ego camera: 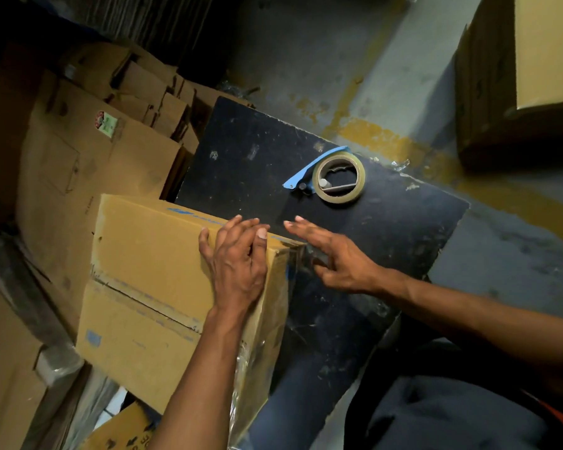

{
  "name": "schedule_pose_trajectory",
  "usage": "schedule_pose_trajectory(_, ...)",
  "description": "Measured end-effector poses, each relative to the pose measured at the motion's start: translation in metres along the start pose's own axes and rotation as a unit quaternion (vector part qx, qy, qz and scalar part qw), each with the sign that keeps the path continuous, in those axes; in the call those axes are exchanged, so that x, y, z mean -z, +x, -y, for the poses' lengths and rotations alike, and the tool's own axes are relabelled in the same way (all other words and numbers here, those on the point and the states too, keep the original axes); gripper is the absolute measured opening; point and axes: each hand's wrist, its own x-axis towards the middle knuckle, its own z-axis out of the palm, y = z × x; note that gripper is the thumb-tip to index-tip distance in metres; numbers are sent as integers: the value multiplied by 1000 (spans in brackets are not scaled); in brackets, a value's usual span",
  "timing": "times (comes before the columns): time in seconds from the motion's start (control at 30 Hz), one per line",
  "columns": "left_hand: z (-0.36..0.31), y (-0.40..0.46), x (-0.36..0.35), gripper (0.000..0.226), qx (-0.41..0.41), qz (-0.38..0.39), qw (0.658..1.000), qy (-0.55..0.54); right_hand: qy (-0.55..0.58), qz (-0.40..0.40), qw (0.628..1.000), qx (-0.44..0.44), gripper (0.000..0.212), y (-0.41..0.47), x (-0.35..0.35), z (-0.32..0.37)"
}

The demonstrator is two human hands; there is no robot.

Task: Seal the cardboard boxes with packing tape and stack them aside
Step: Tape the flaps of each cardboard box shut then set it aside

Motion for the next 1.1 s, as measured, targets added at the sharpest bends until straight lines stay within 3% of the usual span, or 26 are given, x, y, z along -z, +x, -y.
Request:
schedule_pose_trajectory(0.1, -3, -1, -2, 42, 19, 4, 1000, -1, 27, -41, 999, 8, 99, -10, -21, 1)
schedule_pose_trajectory(0.3, 3, -1, 3, 51, 19, 37, 999, -1, 76, -162, 983, 33, 92, -18, -69, 15)
schedule_pose_trajectory(0.4, 7, -5, -3, 54, 16, 26, 999, 9, 33, -222, 973, 46, 88, -22, -106, 8)
schedule_pose_trajectory(0.5, 8, 0, -5, 56, 4, 14, 1000, -6, -78, -275, 958, 33, 85, -16, -135, 2)
schedule_pose_trajectory(0.6, 8, -1, -5, 57, 13, 28, 1000, -2, -109, -277, 954, -22, 86, -25, -149, 10)
schedule_pose_trajectory(0.7, 7, -2, -2, 60, 6, 24, 1000, -5, -107, -275, 955, -22, 80, -42, -154, 10)
schedule_pose_trajectory(0.87, 2, -2, -3, 59, 13, 30, 999, -7, -35, -367, 926, -82, 89, -33, -143, 10)
schedule_pose_trajectory(1.0, 1, -4, -2, 58, 14, 25, 1000, -5, -44, -325, 941, -82, 88, -15, -155, 24)
schedule_pose_trajectory(1.1, 2, -4, -2, 58, 21, 26, 999, -5, -48, -341, 936, -66, 89, -23, -170, 21)
